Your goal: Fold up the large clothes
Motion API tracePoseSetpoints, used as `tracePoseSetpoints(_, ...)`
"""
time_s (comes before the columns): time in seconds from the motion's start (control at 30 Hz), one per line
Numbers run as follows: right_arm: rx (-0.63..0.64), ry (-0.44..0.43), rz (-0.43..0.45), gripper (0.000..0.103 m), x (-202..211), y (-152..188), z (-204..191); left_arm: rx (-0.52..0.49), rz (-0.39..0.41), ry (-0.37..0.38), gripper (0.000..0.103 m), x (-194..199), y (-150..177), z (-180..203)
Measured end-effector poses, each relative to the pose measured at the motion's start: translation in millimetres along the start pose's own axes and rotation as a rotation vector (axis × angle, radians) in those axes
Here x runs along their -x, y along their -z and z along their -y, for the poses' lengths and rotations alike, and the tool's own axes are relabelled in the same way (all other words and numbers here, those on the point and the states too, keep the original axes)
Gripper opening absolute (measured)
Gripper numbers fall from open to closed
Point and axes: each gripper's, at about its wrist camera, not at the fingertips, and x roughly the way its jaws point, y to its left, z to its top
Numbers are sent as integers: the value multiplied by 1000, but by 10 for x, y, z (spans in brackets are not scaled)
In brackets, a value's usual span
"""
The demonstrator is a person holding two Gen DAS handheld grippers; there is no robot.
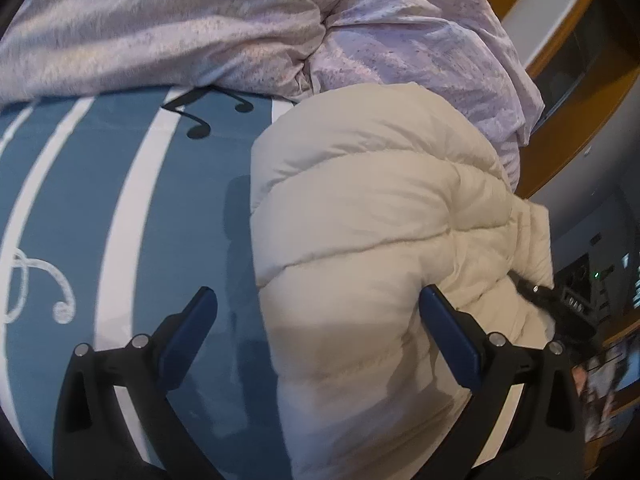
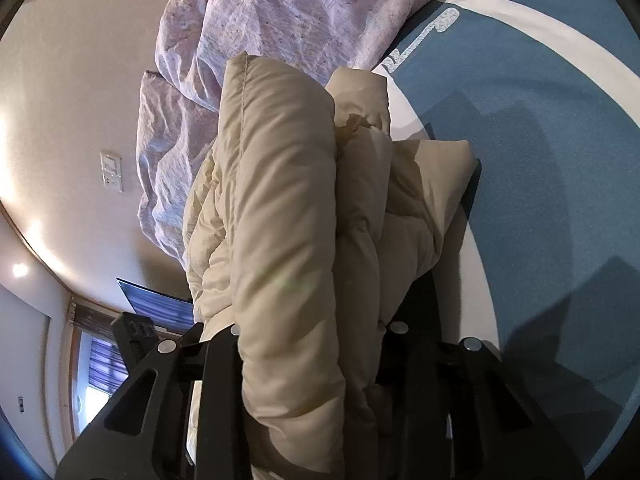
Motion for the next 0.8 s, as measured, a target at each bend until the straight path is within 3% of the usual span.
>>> tracePoseSetpoints(0.17,-11,-16,-6,31,15,-5,30,95,-64,132,100,-231,-34,-89)
tracePoseSetpoints(0.27,-2,-29,-2,30,25,-10,0,141,-93,227,82,-335,-11,-91)
tracePoseSetpoints(0.4,1,-49,1,29,31,-33,-48,130,-71,255,58,-263,-13,-83)
tracePoseSetpoints(0.5,22,-66,-4,28,-11,-60,-171,137,-44,282,49,-134,-41,-137)
tracePoseSetpoints(0.8,109,-131,-62,26,-458,-159,-727,179,92,289,45,393,-155,-553)
